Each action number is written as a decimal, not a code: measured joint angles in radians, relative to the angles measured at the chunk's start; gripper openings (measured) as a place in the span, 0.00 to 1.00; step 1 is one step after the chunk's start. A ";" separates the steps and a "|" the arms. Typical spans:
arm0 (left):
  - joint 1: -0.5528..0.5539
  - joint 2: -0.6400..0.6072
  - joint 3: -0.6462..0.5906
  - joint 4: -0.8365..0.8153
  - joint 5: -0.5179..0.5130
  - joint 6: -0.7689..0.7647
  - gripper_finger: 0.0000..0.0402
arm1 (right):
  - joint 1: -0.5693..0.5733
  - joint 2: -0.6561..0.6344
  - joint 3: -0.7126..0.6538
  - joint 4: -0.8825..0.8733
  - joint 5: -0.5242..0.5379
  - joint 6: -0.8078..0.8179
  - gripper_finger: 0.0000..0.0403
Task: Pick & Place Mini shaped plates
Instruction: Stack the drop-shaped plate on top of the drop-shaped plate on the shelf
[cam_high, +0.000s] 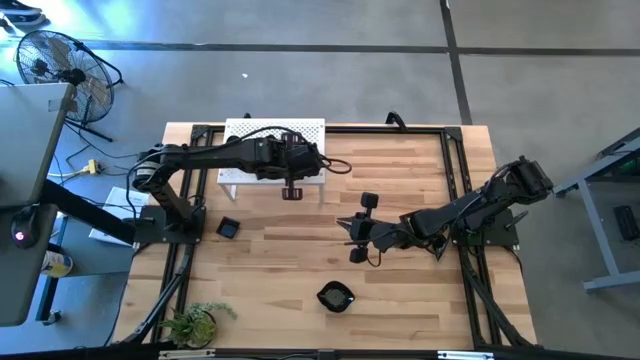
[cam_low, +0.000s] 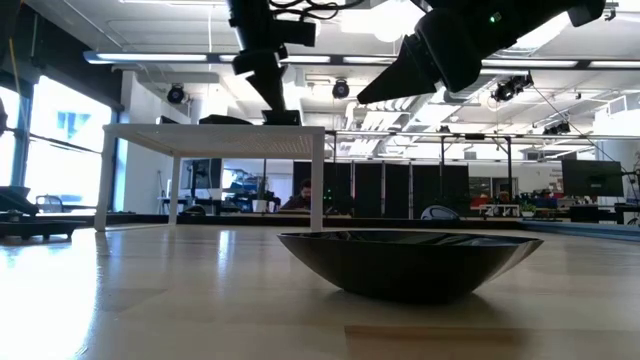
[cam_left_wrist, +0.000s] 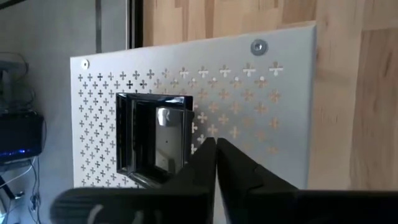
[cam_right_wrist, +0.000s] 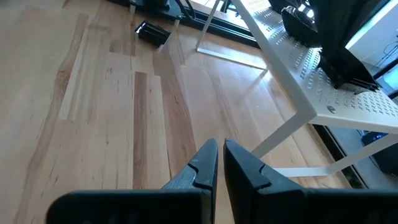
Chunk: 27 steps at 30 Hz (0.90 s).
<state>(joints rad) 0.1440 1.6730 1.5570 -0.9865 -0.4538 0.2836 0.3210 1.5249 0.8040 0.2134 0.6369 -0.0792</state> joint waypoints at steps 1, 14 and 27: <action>0.000 0.000 0.000 -0.003 -0.001 0.000 0.02 | 0.000 0.000 0.000 0.000 0.000 0.000 0.04; -0.007 -0.002 0.096 -0.105 -0.020 -0.049 0.23 | 0.000 0.000 0.000 0.000 -0.013 0.000 0.04; 0.060 -0.021 0.003 -0.008 0.040 0.019 0.30 | 0.000 0.000 0.000 0.008 -0.046 0.018 0.04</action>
<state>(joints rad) 0.2039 1.6520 1.5597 -0.9948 -0.4141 0.3022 0.3210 1.5249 0.8036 0.2216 0.5912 -0.0608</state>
